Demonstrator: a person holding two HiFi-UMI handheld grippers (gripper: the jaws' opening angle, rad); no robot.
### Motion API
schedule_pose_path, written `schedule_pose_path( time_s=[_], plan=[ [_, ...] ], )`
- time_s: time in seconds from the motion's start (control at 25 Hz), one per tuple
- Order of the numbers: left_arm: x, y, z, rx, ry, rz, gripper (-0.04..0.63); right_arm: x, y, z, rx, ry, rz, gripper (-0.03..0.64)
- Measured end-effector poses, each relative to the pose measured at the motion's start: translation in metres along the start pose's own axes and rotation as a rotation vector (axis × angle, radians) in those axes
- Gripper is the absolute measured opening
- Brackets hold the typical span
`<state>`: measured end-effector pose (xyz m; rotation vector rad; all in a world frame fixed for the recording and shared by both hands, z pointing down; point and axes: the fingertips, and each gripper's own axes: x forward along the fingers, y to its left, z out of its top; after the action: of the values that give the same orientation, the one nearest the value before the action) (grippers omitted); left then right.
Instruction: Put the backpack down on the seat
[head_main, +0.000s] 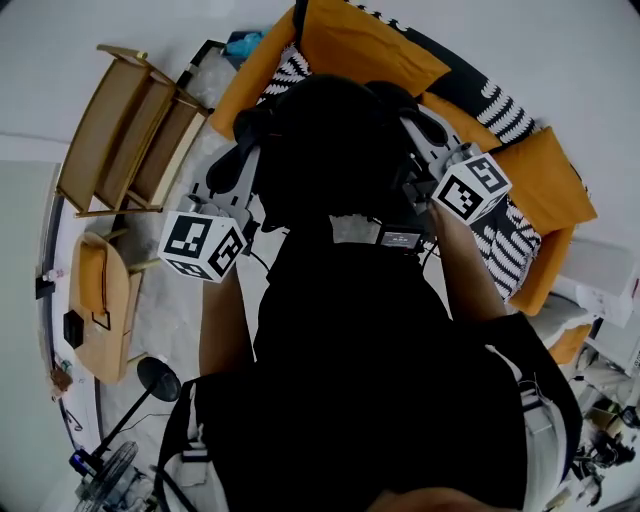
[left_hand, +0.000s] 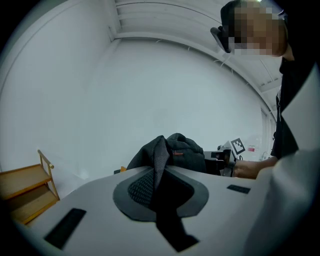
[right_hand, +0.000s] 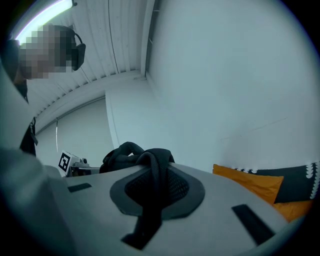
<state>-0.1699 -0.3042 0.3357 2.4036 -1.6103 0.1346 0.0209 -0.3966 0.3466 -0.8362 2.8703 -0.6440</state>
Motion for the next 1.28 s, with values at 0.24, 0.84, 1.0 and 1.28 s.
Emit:
schedule_pose_path(
  time_s=[0.24,0.84,1.0,1.28],
  plan=[
    [0.049,0.056,-0.001,-0.023,0.031,-0.008,0.041,0.057,-0.038,-0.003,0.022,0.018,0.0,0.046],
    [0.163,0.18,-0.046,-0.085,0.168,-0.032,0.041,0.18,-0.137,-0.046,0.131,0.099,-0.018,0.046],
    [0.187,0.203,-0.069,-0.112,0.201,-0.035,0.041,0.201,-0.162,-0.065,0.169,0.126,-0.032,0.046],
    [0.225,0.235,-0.112,-0.169,0.257,-0.039,0.041,0.232,-0.205,-0.102,0.169,0.178,-0.1,0.048]
  ],
)
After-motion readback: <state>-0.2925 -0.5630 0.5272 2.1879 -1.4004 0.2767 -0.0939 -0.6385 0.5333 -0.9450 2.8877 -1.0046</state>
